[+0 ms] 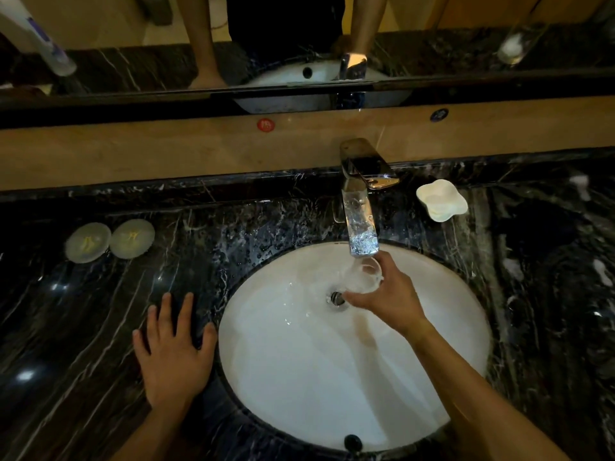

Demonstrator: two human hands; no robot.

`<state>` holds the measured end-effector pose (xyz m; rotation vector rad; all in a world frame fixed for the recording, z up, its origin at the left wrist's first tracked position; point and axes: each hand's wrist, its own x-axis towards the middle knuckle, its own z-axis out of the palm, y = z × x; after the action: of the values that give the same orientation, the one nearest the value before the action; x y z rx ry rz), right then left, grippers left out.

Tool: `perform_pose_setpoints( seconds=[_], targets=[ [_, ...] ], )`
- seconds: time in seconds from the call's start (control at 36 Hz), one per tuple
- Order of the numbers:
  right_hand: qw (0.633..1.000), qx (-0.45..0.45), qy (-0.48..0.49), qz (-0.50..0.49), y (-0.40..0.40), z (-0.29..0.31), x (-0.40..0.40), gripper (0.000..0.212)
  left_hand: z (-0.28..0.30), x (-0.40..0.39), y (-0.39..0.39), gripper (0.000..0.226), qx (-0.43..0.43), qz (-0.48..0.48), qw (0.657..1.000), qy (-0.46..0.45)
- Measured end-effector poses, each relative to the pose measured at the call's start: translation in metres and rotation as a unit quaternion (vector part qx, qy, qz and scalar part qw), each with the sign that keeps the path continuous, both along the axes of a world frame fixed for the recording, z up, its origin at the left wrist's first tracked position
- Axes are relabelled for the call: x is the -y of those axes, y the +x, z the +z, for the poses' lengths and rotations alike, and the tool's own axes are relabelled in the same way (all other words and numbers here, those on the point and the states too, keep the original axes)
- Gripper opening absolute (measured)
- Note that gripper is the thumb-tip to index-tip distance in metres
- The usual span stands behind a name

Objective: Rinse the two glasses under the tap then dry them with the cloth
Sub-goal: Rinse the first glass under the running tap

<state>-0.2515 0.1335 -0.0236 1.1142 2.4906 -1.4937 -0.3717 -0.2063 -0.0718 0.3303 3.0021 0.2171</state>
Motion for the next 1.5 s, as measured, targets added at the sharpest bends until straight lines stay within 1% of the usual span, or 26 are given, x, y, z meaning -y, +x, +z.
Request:
perform_pose_setpoints(
  seconds=[0.06,0.11,0.17,0.22,0.28,0.33,0.39,0.44,0.5,0.56,0.64,0.69,0.75,0.81,0.92,0.97,1.03,1.08,1.14,1.19,1.25,1.31,1.36,1.39,1.42,1.5],
  targets=[
    [0.999,0.020,-0.010,0.044,-0.001,0.004,-0.006,0.083,0.000,0.000,0.000,0.072,-0.001,-0.002,1.000,0.002],
    [0.996,0.018,-0.056,0.062,-0.002,0.004,-0.011,0.076,0.000,-0.001,0.001,0.073,-0.001,-0.002,1.000,0.001],
    [0.993,-0.006,-0.104,0.056,-0.003,0.002,-0.010,0.074,0.000,-0.001,0.001,0.073,-0.001,-0.001,1.000,0.000],
    [0.992,-0.039,-0.116,0.023,-0.005,-0.001,-0.005,0.080,0.001,-0.002,0.001,0.072,-0.003,0.000,1.000,-0.001],
    [0.994,-0.064,-0.089,-0.024,-0.008,-0.003,0.003,0.084,0.001,-0.001,0.001,0.073,-0.002,0.001,1.000,-0.003],
    [0.995,-0.069,-0.034,-0.058,-0.009,-0.001,0.007,0.082,0.002,-0.002,0.001,0.073,-0.003,0.000,1.000,-0.001],
    [0.997,-0.053,0.007,-0.060,-0.009,0.002,0.007,0.084,0.003,-0.003,0.001,0.073,-0.003,0.000,1.000,0.004],
    [0.999,-0.019,0.020,-0.030,-0.008,0.004,0.001,0.086,0.003,-0.003,0.001,0.073,-0.006,0.000,1.000,0.008],
    [1.000,0.010,-0.002,0.007,-0.005,0.005,-0.005,0.082,0.003,-0.003,0.001,0.072,-0.009,-0.001,1.000,0.009],
    [0.998,0.010,-0.049,0.027,-0.003,0.003,-0.009,0.075,0.002,-0.003,0.001,0.072,-0.009,-0.001,1.000,0.010],
    [0.991,-0.026,-0.131,0.017,-0.001,-0.001,-0.006,0.073,0.003,-0.002,0.002,0.072,-0.011,-0.004,1.000,0.009],
    [0.988,-0.060,-0.142,-0.007,-0.003,-0.005,0.001,0.076,0.003,-0.002,0.002,0.072,-0.011,-0.004,1.000,0.009],
    [0.991,-0.077,-0.103,-0.038,-0.006,-0.006,0.009,0.081,0.003,-0.002,0.002,0.072,-0.010,-0.003,1.000,0.009],
    [0.995,-0.065,-0.043,-0.057,-0.010,-0.002,0.016,0.080,0.003,-0.002,0.001,0.072,-0.008,-0.003,1.000,0.007],
    [0.998,-0.015,0.043,-0.039,-0.013,0.001,0.019,0.082,0.002,-0.002,0.001,0.072,-0.002,-0.003,1.000,0.006],
    [0.999,0.018,0.041,-0.017,-0.013,0.001,0.013,0.085,0.002,-0.002,0.000,0.073,-0.001,-0.002,1.000,0.004],
    [0.999,0.028,-0.023,-0.011,-0.014,0.001,0.005,0.083,0.002,-0.002,0.000,0.073,0.000,-0.002,1.000,0.004],
    [0.989,0.010,-0.140,-0.038,-0.015,0.000,0.000,0.076,0.002,-0.001,0.000,0.073,-0.001,-0.004,1.000,0.004],
    [0.964,-0.004,-0.251,-0.087,-0.017,0.002,0.000,0.067,0.002,-0.002,0.002,0.073,0.000,-0.003,1.000,0.003],
    [0.933,-0.012,-0.334,-0.132,-0.017,0.003,0.002,0.062,0.002,-0.002,0.003,0.073,-0.001,-0.002,1.000,0.002],
    [0.911,-0.017,-0.380,-0.159,-0.016,0.003,0.003,0.055,0.003,-0.003,0.003,0.073,-0.003,-0.002,1.000,0.001],
    [0.900,-0.025,-0.400,-0.170,-0.015,0.001,0.003,0.050,0.004,-0.003,0.002,0.073,-0.005,-0.005,1.000,-0.001],
    [0.908,-0.041,-0.381,-0.167,-0.016,-0.002,0.004,0.059,0.004,-0.003,0.002,0.073,-0.006,-0.005,1.000,-0.002],
    [0.923,-0.050,-0.346,-0.158,-0.016,-0.003,0.006,0.067,0.003,-0.003,0.002,0.073,-0.006,-0.004,1.000,-0.003],
    [0.943,-0.057,-0.294,-0.148,-0.017,-0.004,0.008,0.072,0.004,-0.003,0.002,0.073,-0.005,-0.002,1.000,-0.002],
    [0.984,-0.065,-0.123,-0.111,-0.018,-0.001,0.017,0.065,0.004,-0.003,0.001,0.073,-0.003,-0.001,1.000,-0.001]
  ],
)
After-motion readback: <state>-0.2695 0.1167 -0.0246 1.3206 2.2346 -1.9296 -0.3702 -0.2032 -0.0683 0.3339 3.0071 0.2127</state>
